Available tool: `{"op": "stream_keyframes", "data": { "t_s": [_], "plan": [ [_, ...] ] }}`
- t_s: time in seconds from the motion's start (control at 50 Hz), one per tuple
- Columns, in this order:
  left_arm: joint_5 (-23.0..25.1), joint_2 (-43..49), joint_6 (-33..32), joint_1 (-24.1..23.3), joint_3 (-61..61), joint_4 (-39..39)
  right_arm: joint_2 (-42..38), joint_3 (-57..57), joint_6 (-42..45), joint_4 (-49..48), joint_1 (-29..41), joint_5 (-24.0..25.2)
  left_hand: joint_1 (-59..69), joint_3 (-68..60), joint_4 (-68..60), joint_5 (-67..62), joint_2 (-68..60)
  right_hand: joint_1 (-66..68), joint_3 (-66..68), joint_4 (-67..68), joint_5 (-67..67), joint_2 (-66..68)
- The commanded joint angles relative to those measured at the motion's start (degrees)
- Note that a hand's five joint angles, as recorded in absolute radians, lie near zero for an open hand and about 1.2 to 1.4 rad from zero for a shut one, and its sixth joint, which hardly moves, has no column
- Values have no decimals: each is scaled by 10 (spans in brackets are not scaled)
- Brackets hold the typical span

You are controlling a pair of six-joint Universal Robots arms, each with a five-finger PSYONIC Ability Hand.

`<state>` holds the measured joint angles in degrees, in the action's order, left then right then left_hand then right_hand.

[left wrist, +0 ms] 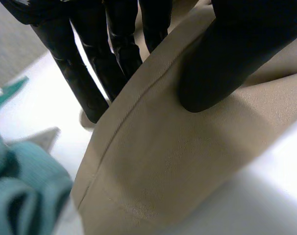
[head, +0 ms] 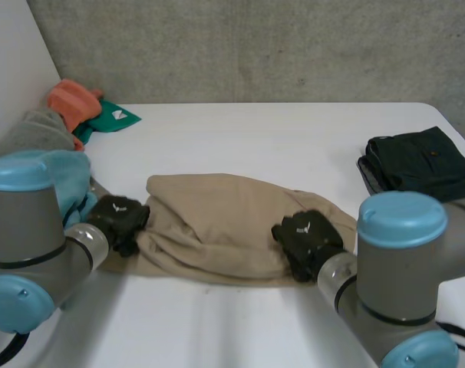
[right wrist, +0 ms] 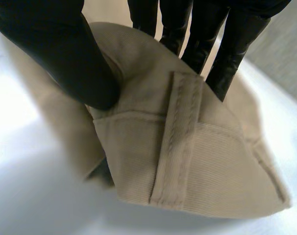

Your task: Fold the laundry.

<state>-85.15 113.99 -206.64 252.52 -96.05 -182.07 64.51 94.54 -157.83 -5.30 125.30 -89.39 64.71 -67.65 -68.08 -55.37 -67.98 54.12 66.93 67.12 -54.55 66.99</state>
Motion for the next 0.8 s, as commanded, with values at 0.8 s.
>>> {"op": "stream_keyframes", "data": {
  "t_s": [0.8],
  "plan": [
    [18,-32,192,-87,118,18,-225,-676,101,296,-62,-92,-528,557,561,534,561,-441,-569,-571,545,-570]
  ]
}}
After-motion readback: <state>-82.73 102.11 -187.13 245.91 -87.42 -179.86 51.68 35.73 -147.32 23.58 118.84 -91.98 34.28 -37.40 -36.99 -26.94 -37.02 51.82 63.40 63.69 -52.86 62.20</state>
